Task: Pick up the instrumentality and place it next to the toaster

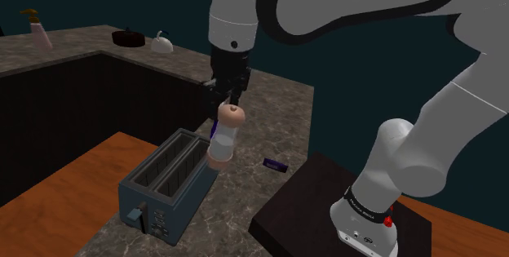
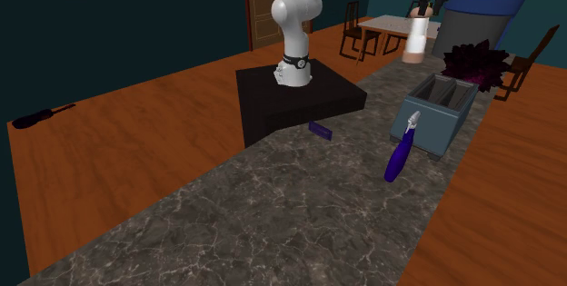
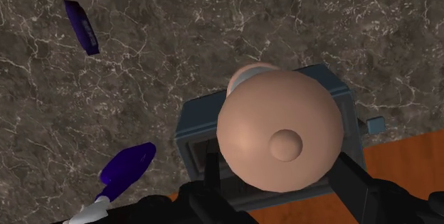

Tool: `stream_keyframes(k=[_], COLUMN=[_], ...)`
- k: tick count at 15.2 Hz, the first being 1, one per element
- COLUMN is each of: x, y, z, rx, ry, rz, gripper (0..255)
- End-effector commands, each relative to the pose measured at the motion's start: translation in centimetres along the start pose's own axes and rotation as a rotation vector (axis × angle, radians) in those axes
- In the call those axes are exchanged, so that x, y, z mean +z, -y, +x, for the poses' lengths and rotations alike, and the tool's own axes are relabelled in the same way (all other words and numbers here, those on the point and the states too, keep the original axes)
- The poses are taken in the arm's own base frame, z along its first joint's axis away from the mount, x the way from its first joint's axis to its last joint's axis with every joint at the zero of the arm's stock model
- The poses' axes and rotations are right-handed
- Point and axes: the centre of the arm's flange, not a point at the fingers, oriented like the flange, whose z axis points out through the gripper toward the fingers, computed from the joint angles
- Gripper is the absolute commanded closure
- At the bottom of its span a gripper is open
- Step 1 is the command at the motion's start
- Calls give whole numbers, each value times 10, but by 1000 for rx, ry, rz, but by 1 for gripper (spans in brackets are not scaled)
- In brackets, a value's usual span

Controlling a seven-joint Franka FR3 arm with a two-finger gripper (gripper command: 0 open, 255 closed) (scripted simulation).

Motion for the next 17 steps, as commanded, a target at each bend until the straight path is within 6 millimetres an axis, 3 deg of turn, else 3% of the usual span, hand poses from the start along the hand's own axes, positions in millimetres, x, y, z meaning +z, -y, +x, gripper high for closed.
stream_keyframes(k=[1, 13, 17], x=[-1, -15, 6], y=[24, 174, 175], z=[-9, -56, -57], rx=[1, 1, 1], ry=[0, 0, 0], rz=[0, 0, 0], gripper=[255, 255, 255])
